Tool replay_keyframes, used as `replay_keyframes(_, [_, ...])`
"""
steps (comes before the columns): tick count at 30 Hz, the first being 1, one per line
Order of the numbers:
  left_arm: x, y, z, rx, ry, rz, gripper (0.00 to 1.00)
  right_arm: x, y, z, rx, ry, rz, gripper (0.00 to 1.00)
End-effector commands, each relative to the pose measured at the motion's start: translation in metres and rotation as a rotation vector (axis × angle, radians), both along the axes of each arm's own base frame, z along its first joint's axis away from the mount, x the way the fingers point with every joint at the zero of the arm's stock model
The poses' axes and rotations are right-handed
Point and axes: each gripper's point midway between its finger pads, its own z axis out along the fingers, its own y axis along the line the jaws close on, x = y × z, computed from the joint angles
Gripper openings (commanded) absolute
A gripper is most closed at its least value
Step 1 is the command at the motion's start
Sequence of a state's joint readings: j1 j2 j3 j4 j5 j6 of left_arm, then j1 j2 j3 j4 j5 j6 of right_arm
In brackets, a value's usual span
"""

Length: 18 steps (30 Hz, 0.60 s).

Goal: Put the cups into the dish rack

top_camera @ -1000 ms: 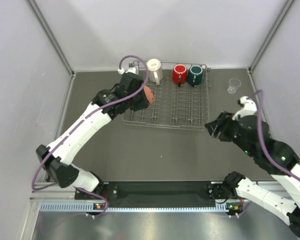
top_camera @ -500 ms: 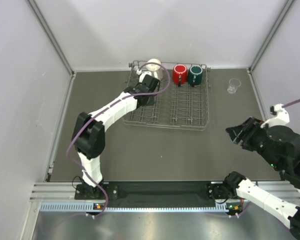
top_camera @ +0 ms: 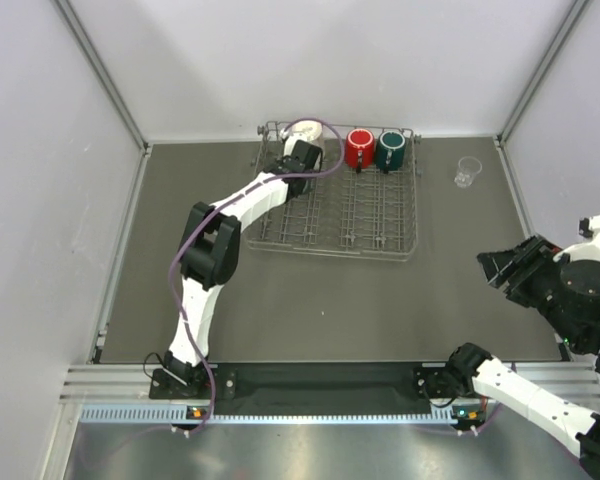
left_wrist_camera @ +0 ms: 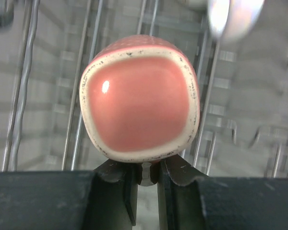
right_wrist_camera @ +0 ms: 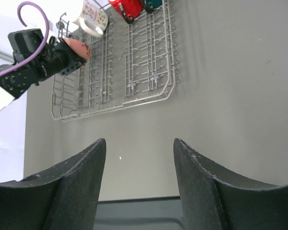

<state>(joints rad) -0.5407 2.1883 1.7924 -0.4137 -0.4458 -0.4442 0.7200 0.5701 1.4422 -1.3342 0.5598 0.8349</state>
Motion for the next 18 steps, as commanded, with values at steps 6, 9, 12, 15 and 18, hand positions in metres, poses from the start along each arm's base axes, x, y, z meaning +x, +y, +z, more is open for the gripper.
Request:
replay_keyframes(6, [0.068, -0.002, 0.036, -0.043, -0.173, 0.03, 0.0, -0.023, -0.036, -0.016, 0.053, 0.029, -0.13, 0.58])
replay_keyframes(9, [0.077, 0.006, 0.033, -0.028, -0.177, 0.042, 0.0, -0.025, -0.037, -0.015, 0.072, 0.024, -0.135, 0.58])
replay_keyframes(12, [0.082, 0.008, 0.03, -0.043, -0.182, 0.047, 0.0, -0.025, -0.035, -0.018, 0.065, 0.034, -0.128, 0.58])
replay_keyframes(15, [0.086, 0.006, 0.024, -0.047, -0.18, 0.036, 0.0, -0.023, -0.032, -0.023, 0.06, 0.054, -0.126, 0.58])
replay_keyframes(18, [0.092, 0.004, 0.025, -0.043, -0.184, 0.032, 0.0, -0.022, -0.03, -0.024, 0.06, 0.059, -0.123, 0.59])
